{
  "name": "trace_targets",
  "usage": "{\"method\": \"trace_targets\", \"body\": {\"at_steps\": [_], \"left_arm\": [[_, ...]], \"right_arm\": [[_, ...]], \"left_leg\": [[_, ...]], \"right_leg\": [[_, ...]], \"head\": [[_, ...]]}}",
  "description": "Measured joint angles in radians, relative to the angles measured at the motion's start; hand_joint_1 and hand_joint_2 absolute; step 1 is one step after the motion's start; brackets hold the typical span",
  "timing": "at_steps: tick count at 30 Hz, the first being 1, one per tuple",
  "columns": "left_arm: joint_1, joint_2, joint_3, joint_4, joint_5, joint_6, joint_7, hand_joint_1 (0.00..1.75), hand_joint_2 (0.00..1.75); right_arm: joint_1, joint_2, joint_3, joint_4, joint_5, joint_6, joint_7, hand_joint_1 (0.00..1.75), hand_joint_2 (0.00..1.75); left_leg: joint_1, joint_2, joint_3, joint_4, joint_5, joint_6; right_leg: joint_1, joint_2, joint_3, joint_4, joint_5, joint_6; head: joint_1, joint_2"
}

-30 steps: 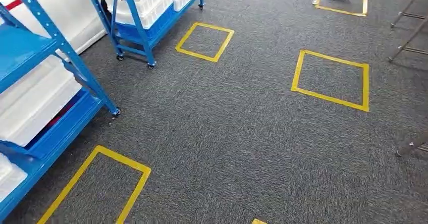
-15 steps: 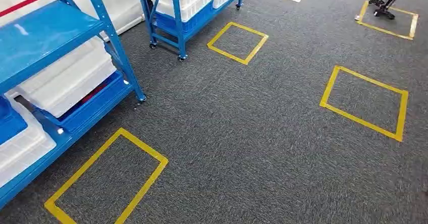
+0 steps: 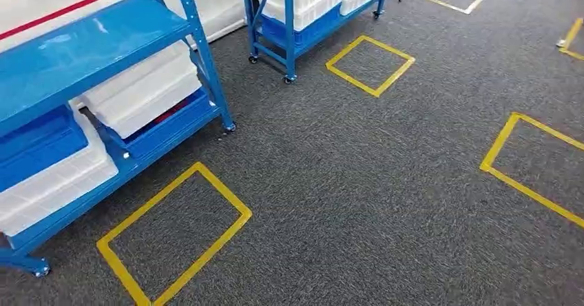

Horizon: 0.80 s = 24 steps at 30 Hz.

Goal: Take the parts from the cabinet and place them on the table.

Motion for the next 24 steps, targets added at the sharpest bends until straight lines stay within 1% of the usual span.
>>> {"method": "trace_targets", "body": {"at_steps": [1,2,3,4,5,6,7,8,9,10,11,12,13,14,15,16,17,18,19,20,21,22,23,24], "left_arm": [[0.003,0.0,0.0,0.0,-0.004,-0.002,0.003,0.0,0.0],[0.006,0.0,0.0,0.0,-0.004,-0.003,0.005,0.0,0.0],[0.007,0.0,0.0,0.0,-0.006,-0.006,0.009,0.0,0.0],[0.008,0.002,0.0,0.0,-0.008,-0.006,0.011,0.0,0.0],[0.007,0.003,0.0,0.0,-0.013,-0.007,0.011,0.0,0.0],[0.004,0.003,0.0,0.0,-0.014,-0.008,0.013,0.0,0.0],[0.004,0.004,0.0,0.0,-0.015,-0.01,0.013,0.0,0.0],[0.006,0.003,0.0,0.0,-0.017,-0.012,0.014,0.0,0.0],[0.01,0.004,0.0,0.0,-0.018,-0.012,0.016,0.0,0.0],[0.013,0.004,0.0,0.0,-0.018,-0.012,0.018,0.0,0.0],[0.014,0.003,0.0,0.0,-0.018,-0.013,0.02,0.0,0.0],[0.012,0.003,0.0,0.0,-0.018,-0.014,0.021,0.0,0.0],[0.009,0.003,0.0,0.0,-0.02,-0.015,0.022,0.0,0.0],[0.005,0.003,0.0,0.0,-0.021,-0.015,0.022,0.0,0.0],[0.004,0.003,0.0,-0.001,-0.021,-0.015,0.022,0.0,0.0],[0.006,0.002,0.0,-0.001,-0.021,-0.015,0.022,0.0,0.0],[0.008,0.002,0.0,-0.001,-0.022,-0.015,0.022,0.0,0.0],[0.008,0.002,0.0,-0.001,-0.024,-0.015,0.022,0.0,0.0],[0.007,0.002,0.0,-0.001,-0.024,-0.015,0.022,0.0,0.0],[0.006,0.002,0.0,-0.001,-0.024,-0.015,0.022,0.0,0.0],[0.006,0.001,0.0,-0.002,-0.025,-0.015,0.022,0.0,0.0],[0.003,0.0,0.0,-0.002,-0.025,-0.015,0.022,0.0,0.0],[0.006,0.0,0.0,-0.002,-0.027,-0.015,0.022,0.0,0.0],[0.008,-0.001,-0.001,-0.002,-0.028,-0.015,0.022,0.0,0.0]], "right_arm": [[0.0,0.0,0.0,0.0,0.0,0.001,0.002,0.0,0.0],[0.0,0.0,0.0,0.0,0.0,0.001,0.006,0.0,0.0],[0.0,0.0,0.0,0.0,0.0,0.002,0.009,0.0,0.0],[0.0,0.0,0.0,0.0,0.0,0.002,0.011,0.0,0.0],[0.0,0.0,0.001,0.0,0.0,0.003,0.012,0.0,0.0],[-0.001,0.0,0.001,0.0,0.0,0.004,0.013,0.0,0.0],[-0.001,0.0,0.001,0.0,0.0,0.005,0.013,0.0,0.0],[-0.002,0.0,0.001,0.0,0.0,0.005,0.015,0.0,0.0],[-0.004,0.0,0.001,0.0,0.0,0.006,0.016,0.0,0.0],[-0.006,0.0,0.002,0.0,0.0,0.008,0.016,0.0,0.0],[-0.006,-0.001,0.002,0.0,0.0,0.008,0.016,0.0,0.0],[-0.006,-0.001,0.002,0.0,0.0,0.008,0.015,0.0,0.0],[-0.005,-0.001,0.002,0.0,0.0,0.008,0.015,0.0,0.0],[-0.003,-0.001,0.002,0.0,0.0,0.008,0.015,0.0,0.0],[-0.003,-0.001,0.002,0.0,0.0,0.009,0.015,0.0,0.0],[-0.003,-0.001,0.002,0.0,0.0,0.008,0.015,0.0,0.0],[-0.002,-0.001,0.002,0.0,0.0,0.009,0.014,0.0,0.0],[-0.002,-0.001,0.002,0.0,0.0,0.009,0.013,0.0,0.0],[-0.002,-0.001,0.002,0.0,0.0,0.009,0.013,0.0,0.0],[-0.002,-0.001,0.003,0.0,0.0,0.009,0.012,0.0,0.0],[0.0,-0.002,0.003,0.0,0.0,0.009,0.011,0.0,0.0],[0.0,-0.003,0.003,0.0,0.0,0.008,0.01,0.0,0.0],[-0.001,-0.003,0.004,0.0,0.0,0.008,0.01,0.0,0.0],[-0.001,-0.003,0.005,0.0,0.0,0.008,0.01,0.0,0.0]], "left_leg": [[0.001,0.003,-0.012,0.027,0.001,-0.002],[0.001,0.005,0.002,0.004,0.025,-0.003],[0.001,0.009,0.034,-0.058,0.063,-0.004],[0.001,0.02,0.082,-0.146,0.106,-0.003],[0.0,0.052,0.137,-0.244,0.144,0.001],[-0.008,0.083,0.152,-0.278,0.136,0.011],[-0.009,0.067,0.149,-0.28,0.142,0.023],[-0.01,0.058,0.144,-0.277,0.14,0.028],[-0.012,0.049,0.142,-0.276,0.14,0.032],[-0.01,0.039,0.142,-0.282,0.144,0.04],[-0.001,0.031,0.152,-0.288,0.151,0.049],[-0.003,0.023,0.15,-0.289,0.153,0.055],[-0.003,0.015,0.146,-0.289,0.156,0.061],[-0.004,0.003,0.142,-0.289,0.157,0.063],[-0.005,-0.007,0.14,-0.288,0.158,0.064],[-0.006,-0.019,0.139,-0.287,0.158,0.064],[-0.006,-0.033,0.141,-0.286,0.158,0.064],[-0.006,-0.047,0.142,-0.285,0.157,0.063],[-0.006,-0.062,0.144,-0.284,0.157,0.062],[-0.007,-0.074,0.146,-0.284,0.157,0.06],[-0.005,-0.085,0.142,-0.284,0.157,0.058],[-0.011,-0.097,0.14,-0.278,0.155,0.048],[-0.009,-0.106,0.132,-0.28,0.157,0.041],[-0.006,-0.117,0.131,-0.283,0.158,0.034]], "right_leg": [[0.0,-0.013,0.001,0.0,-0.002,0.0],[0.0,-0.027,0.002,0.001,-0.004,0.001],[0.0,-0.038,0.005,0.002,-0.006,0.004],[0.0,-0.05,0.008,0.003,-0.009,0.007],[0.0,-0.062,0.013,0.005,-0.014,0.012],[0.008,-0.072,0.016,0.008,-0.019,0.019],[0.008,-0.08,0.018,0.009,-0.021,0.025],[0.007,-0.086,0.02,0.009,-0.022,0.029],[0.006,-0.095,0.023,0.007,-0.021,0.033],[0.008,-0.102,0.027,0.007,-0.023,0.04],[0.003,-0.086,0.026,0.013,-0.031,0.047],[-0.001,-0.031,0.012,0.048,-0.06,0.05],[-0.003,-0.001,-0.019,0.112,-0.1,0.05],[-0.004,0.015,-0.063,0.202,-0.143,0.051],[-0.003,0.019,-0.101,0.275,-0.169,0.052],[-0.003,0.021,-0.127,0.32,-0.173,0.053],[-0.004,0.022,-0.127,0.311,-0.15,0.052],[-0.004,0.024,-0.106,0.258,-0.105,0.049],[-0.003,0.032,-0.067,0.171,-0.053,0.045],[-0.003,0.058,-0.027,0.083,-0.009,0.039],[-0.004,0.116,-0.005,0.027,-0.002,0.032],[-0.002,0.115,-0.004,0.017,-0.001,0.033],[0.001,0.097,-0.003,0.02,-0.001,0.034],[0.004,0.091,-0.003,0.021,-0.002,0.03]], "head": [[0.0,0.0],[0.001,0.0],[-0.001,0.0],[0.0,0.0],[-0.001,0.0],[0.0,0.0],[0.005,0.0],[0.004,0.0],[0.004,0.0],[0.003,0.0],[0.003,0.0],[0.008,0.0],[0.011,0.0],[0.011,0.0],[0.012,0.0],[0.011,0.0],[0.011,0.0],[0.011,0.0],[0.012,0.0],[0.012,0.0],[0.012,0.0],[0.01,0.0],[0.011,0.0],[0.01,0.0]]}}
